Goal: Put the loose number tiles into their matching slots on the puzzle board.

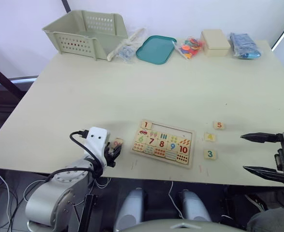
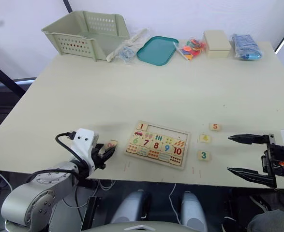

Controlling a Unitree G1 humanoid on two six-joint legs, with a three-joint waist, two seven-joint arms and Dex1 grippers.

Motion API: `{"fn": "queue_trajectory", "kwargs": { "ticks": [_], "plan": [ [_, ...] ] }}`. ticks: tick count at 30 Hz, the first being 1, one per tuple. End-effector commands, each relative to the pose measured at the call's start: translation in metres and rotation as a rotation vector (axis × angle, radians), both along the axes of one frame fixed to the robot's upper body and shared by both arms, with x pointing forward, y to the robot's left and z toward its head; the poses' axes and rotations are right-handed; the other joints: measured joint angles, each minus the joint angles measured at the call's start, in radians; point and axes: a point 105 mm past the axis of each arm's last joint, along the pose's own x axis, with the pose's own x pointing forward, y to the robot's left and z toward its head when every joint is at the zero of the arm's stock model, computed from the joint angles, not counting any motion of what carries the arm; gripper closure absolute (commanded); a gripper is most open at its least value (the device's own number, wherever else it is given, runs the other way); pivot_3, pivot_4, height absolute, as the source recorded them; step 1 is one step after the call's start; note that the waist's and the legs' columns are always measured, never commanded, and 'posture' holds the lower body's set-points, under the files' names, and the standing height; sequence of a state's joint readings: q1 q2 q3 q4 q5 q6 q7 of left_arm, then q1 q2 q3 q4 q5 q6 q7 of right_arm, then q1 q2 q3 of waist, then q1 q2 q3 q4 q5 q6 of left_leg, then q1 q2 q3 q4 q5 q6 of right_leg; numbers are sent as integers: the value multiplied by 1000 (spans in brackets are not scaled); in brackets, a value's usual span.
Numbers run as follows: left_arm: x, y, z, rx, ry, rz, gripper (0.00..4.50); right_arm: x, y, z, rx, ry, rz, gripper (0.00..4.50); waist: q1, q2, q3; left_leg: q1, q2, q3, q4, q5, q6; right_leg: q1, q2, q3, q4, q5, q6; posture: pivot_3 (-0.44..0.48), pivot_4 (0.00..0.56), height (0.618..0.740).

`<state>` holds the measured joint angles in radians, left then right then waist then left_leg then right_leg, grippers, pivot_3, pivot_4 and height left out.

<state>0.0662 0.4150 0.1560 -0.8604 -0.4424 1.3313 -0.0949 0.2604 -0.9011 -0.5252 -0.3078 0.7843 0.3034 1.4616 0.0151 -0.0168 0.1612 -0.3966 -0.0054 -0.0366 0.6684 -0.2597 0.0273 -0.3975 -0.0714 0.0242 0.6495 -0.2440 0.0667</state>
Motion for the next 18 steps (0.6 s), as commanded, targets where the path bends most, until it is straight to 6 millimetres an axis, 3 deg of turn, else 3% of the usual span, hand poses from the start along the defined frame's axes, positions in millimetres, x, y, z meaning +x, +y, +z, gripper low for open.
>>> {"fn": "queue_trajectory", "kwargs": {
  "ticks": [1, 18],
  "plan": [
    [-1, -2, -1, 4, 0, -18, 2055, -3, 2, 8, 0, -35, 13, 0, 0, 0, 0, 0, 0, 0, 0, 0, 0, 0, 0, 0, 0, 0, 0, 0, 150, 740],
    [-4, -1, -5, 7, 13, -68, 2055, -15, 4, 8, 40, -107, 39, 0, 0, 1, 0, 0, 1, 0, 0, 0, 0, 0, 0, 0, -2, 0, 0, 0, 150, 740]
  ]
}}
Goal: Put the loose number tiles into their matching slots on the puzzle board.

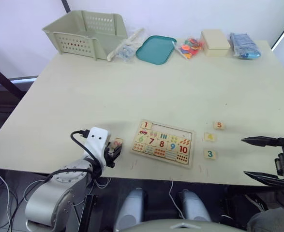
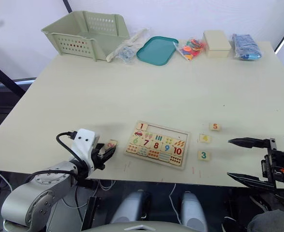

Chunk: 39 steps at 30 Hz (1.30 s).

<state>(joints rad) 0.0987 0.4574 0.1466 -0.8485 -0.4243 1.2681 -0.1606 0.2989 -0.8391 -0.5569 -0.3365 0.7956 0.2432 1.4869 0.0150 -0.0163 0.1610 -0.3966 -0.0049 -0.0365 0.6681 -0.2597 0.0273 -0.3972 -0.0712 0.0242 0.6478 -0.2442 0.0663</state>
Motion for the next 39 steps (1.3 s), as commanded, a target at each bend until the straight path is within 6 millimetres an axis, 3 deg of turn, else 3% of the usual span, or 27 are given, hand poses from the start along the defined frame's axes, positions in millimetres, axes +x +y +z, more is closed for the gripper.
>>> {"fn": "queue_trajectory", "kwargs": {
  "ticks": [1, 21, 26, 35, 39],
  "plan": [
    [-2, -1, -4, -3, 19, -18, 2055, -5, 1, 8, 5, -43, 24, 0, 0, 0, 0, 0, 0, 0, 0, 0, 0, 0, 0, 0, 0, 0, 0, 0, 150, 740],
    [1, -2, -7, 9, 19, -48, 2055, -11, 5, 5, 19, -20, 31, 0, 1, 2, -1, 0, 0, 0, 0, 0, 0, 1, 0, 0, -1, 0, -1, 0, 150, 740],
    [0, -2, -7, 12, 20, -55, 3567, -11, 6, 4, 19, -19, 27, 0, 1, 3, -2, 0, 0, 0, 0, 0, 0, 1, 0, 0, -1, -1, -1, 0, 150, 740],
    [0, 5, -3, 27, 10, -68, 3567, -11, 9, 3, 32, -34, -9, 0, 0, 3, -2, 0, 0, 1, 0, 0, 0, 1, -1, 1, -3, -1, -1, 0, 150, 740],
    [3, 9, 14, 2, -50, -109, 3567, -7, 12, 7, 77, -62, -73, 0, 0, 3, -2, 0, 0, 1, -1, 0, 0, 1, 0, 0, -3, -1, -1, 0, 150, 740]
  ]
}}
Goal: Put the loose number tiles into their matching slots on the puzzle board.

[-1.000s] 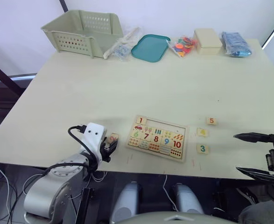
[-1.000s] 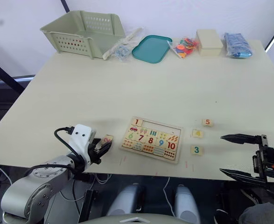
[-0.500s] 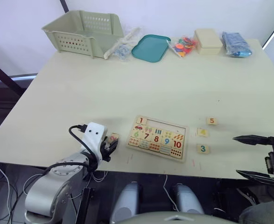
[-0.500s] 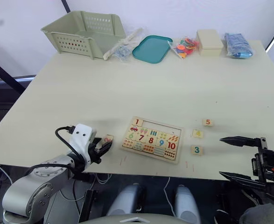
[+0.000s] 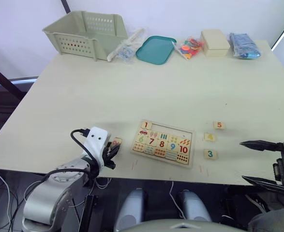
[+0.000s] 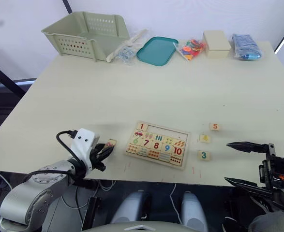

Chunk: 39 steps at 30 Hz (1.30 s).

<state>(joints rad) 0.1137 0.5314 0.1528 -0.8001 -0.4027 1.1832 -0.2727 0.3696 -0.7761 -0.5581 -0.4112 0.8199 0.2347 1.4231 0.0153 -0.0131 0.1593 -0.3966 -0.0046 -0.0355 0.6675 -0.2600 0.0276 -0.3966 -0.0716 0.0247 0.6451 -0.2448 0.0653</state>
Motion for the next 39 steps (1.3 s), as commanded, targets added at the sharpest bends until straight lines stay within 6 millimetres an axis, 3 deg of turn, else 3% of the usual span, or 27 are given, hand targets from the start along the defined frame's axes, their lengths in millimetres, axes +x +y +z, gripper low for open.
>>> {"fn": "queue_trajectory", "kwargs": {
  "ticks": [1, 5, 9, 14, 20, 26, 32, 39],
  "plan": [
    [3, 3, 18, -34, -56, -55, 3567, 3, 3, 14, 33, -68, -52, 0, -1, -1, 0, 0, 0, 0, 0, 0, 0, 0, 0, 0, 0, 0, 0, 0, 150, 740],
    [6, 3, 43, -40, -76, -237, 3567, 8, 9, 11, 38, -81, -107, 0, 0, -1, 1, -1, 0, 0, 0, 0, 0, 0, 0, -1, 0, 0, 0, 0, 150, 740],
    [16, 4, 53, -4, -73, -348, 3567, 11, 12, 6, 44, -118, -153, 0, 0, -1, 1, -1, 0, 0, 0, 0, 0, 0, 0, 0, -1, 0, 0, 0, 150, 740],
    [33, -10, 72, 8, -65, -574, 3567, 6, 19, -6, 57, -99, -133, 0, -1, 0, 2, -1, -1, 0, 0, 0, 0, 0, 1, -2, -1, 0, 0, 0, 150, 740],
    [42, -27, 86, 83, -22, -896, 3567, 3, 10, -4, 65, -102, -174, 0, -4, 1, 4, -1, -2, 0, 0, 0, 0, 0, 1, -2, -1, 2, 3, 0, 150, 740],
    [56, -49, 88, 176, 6, -1121, 3567, -6, 0, -5, 39, -95, -228, 0, -1, 0, 4, -2, -4, 2, 0, 0, 0, 0, 1, -3, -1, 2, 4, 0, 150, 740],
    [77, -75, 92, 260, 10, -1235, 3567, -8, -3, -9, 34, -81, -252, 0, -5, -1, 5, -3, -4, 3, 1, 0, 0, 0, 2, -3, -1, 2, 5, 0, 150, 740],
    [90, -84, 82, 374, 78, -1350, 3567, -9, 2, -9, 28, -72, -254, 0, -15, 0, 5, -2, -4, 2, 1, 0, 0, 0, 3, -3, 0, 2, 5, 0, 150, 740]
  ]
}}
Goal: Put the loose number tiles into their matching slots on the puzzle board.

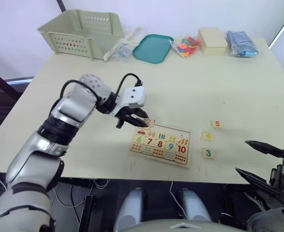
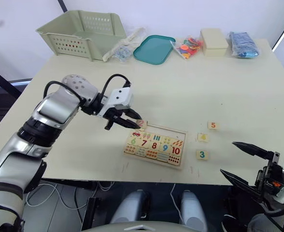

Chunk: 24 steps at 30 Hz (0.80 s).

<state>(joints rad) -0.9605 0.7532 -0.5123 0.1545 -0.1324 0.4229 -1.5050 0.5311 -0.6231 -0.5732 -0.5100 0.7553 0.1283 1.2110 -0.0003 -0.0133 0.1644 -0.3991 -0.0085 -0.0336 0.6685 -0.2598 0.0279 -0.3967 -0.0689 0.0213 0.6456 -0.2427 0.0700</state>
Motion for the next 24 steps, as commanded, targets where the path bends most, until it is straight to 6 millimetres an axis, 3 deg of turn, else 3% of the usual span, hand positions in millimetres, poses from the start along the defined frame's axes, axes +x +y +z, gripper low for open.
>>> {"fn": "queue_trajectory", "kwargs": {
  "ticks": [1, 24],
  "plan": [
    [7, -4, -3, 61, -17, -56, 3567, -2, 3, 5, -8, -26, 10, 0, 1, 0, 0, 0, 0, 0, 0, 0, 0, 0, 0, 0, 0, 0, 0, 0, 150, 740],
    [29, -20, -22, 179, -40, -69, 3567, 1, 9, 3, -8, -46, 9, 0, -5, 0, 0, -1, 0, -2, 0, 0, 0, 0, 0, 0, 1, 0, 0, 0, 150, 740]
  ]
}}
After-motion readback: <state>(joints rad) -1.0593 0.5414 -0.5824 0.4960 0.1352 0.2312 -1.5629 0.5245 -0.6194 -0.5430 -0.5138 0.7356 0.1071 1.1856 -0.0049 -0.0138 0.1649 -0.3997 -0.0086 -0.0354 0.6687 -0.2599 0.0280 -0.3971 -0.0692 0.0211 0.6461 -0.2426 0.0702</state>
